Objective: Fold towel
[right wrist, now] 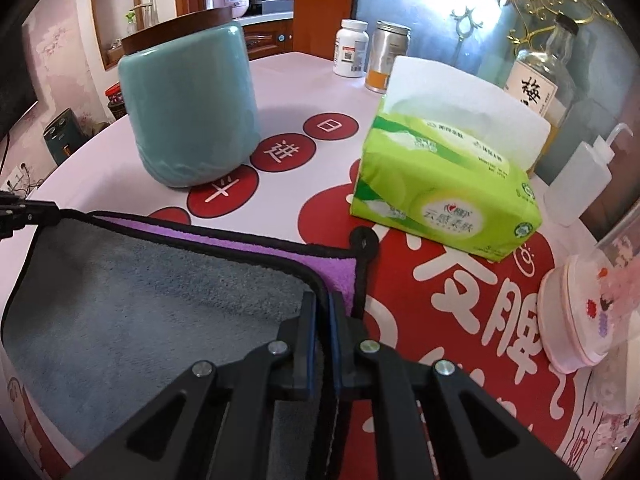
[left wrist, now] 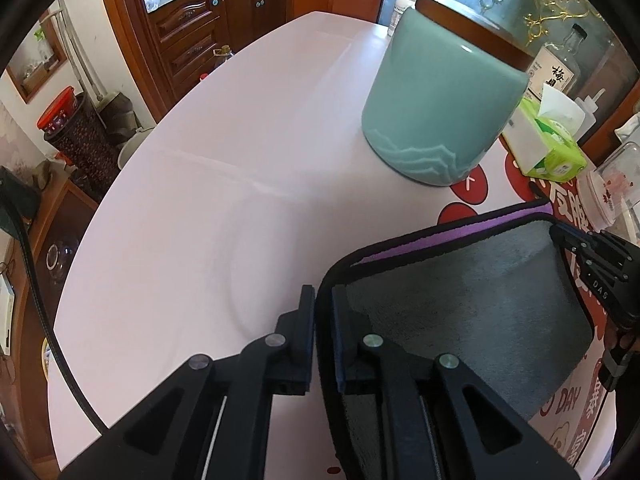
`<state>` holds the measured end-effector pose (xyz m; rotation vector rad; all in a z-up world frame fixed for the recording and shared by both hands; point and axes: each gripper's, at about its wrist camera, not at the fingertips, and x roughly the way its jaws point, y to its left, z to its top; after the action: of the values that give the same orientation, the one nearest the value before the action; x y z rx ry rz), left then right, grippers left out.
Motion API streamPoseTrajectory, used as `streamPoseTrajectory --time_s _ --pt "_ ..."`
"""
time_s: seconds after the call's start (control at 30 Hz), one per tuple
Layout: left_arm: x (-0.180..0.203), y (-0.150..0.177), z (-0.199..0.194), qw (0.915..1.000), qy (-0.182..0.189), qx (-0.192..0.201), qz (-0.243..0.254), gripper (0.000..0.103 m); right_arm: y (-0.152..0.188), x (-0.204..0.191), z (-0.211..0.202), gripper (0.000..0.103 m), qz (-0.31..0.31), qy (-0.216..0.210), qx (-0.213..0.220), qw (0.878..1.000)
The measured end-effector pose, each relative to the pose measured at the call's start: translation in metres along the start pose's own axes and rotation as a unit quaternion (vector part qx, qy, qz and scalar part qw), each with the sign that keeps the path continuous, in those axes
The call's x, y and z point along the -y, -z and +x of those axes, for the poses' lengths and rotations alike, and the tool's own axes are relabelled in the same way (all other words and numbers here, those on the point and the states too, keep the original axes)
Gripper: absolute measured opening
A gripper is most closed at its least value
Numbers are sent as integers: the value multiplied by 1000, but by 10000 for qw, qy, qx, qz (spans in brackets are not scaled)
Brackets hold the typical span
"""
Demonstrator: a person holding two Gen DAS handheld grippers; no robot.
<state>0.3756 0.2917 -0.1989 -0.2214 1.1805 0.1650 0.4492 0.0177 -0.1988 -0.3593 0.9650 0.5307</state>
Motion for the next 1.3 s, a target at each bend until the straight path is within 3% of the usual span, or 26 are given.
streamPoseTrajectory --time_s 0.03,0.13,0.23,0.27,0.37,0.47,0.73,0.8,1.3 --pt "0 0 -1 10000 -17 -8 -20 11 0 1 0 7 57 -16 -15 10000" --pt "2 1 -3 10000 -17 19 -57 31 0 6 1 13 213 -18 -91 9997" --pt "4 3 -14 9999 -21 162 -28 41 2 11 -1 28 274 142 -112 9995" --pt "4 4 -18 9998 -14 180 -27 49 3 13 -3 33 296 188 -83 9994" --pt "7 7 -34 9994 -6 331 -30 56 5 21 -10 46 496 308 -23 9983" --pt "10 12 -54 9988 -56 481 -18 63 8 28 -23 48 680 391 42 9969" --pt "20 44 -108 9980 -82 588 -202 68 26 31 -79 49 1035 417 157 9936" --pt "23 58 -121 9980 -97 594 -186 68 37 27 -98 54 1116 443 196 9926" --pt "82 186 -206 9970 501 560 207 68 172 -28 -221 63 2129 379 127 9763"
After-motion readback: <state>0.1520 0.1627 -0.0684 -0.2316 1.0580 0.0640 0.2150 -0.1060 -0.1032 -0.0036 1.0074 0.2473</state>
